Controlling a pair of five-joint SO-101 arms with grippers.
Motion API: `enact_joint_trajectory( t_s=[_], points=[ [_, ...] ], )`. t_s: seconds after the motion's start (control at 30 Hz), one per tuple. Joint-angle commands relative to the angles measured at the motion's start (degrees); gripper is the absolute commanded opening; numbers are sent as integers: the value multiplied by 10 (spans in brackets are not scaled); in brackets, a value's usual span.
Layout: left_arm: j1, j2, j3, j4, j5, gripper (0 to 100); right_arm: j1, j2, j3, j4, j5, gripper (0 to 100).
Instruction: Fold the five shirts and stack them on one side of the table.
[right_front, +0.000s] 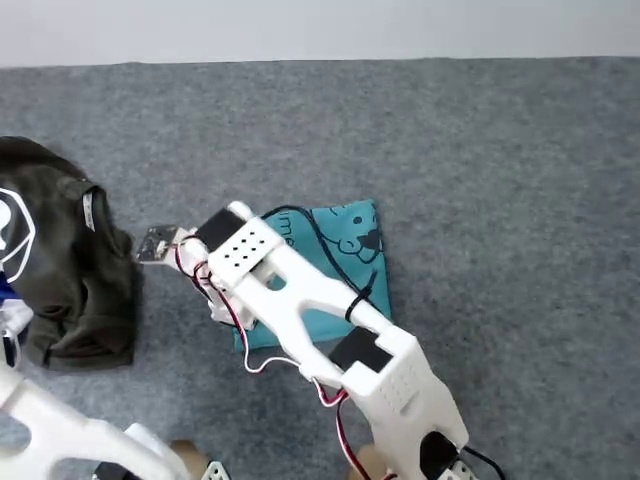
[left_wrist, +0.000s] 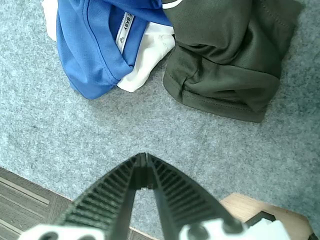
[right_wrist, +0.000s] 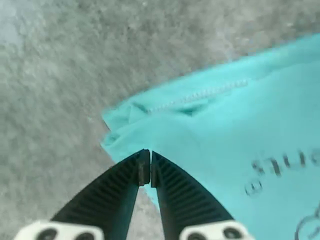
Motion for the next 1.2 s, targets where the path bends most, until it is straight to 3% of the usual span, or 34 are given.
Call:
enact_joint_trajectory(
  t_s=[0.0,0.2,0.4,0.5,0.63,0.73,1.17],
  points=[
    [-1,-13,-2,0,-1,7,40,-62,-30,38,-4,9],
    [-4,-13,-2,0,-1,7,124,-118,-30,73,-74,9],
    [-4,-13,-1,0,-1,7,219,-122,-30,41,-145,9],
    [-4,-13,-1,0,-1,7,245,-113,-30,18,-174,64],
    [-4,-12,-1,0,-4,7,260,-78,-30,10,-268,292],
    [-2,-12,-1,0,-4,7,258,-54,-30,11,-360,401],
    [0,-12,-1,-1,-4,8,249,48,-30,-56,-396,417]
  ],
)
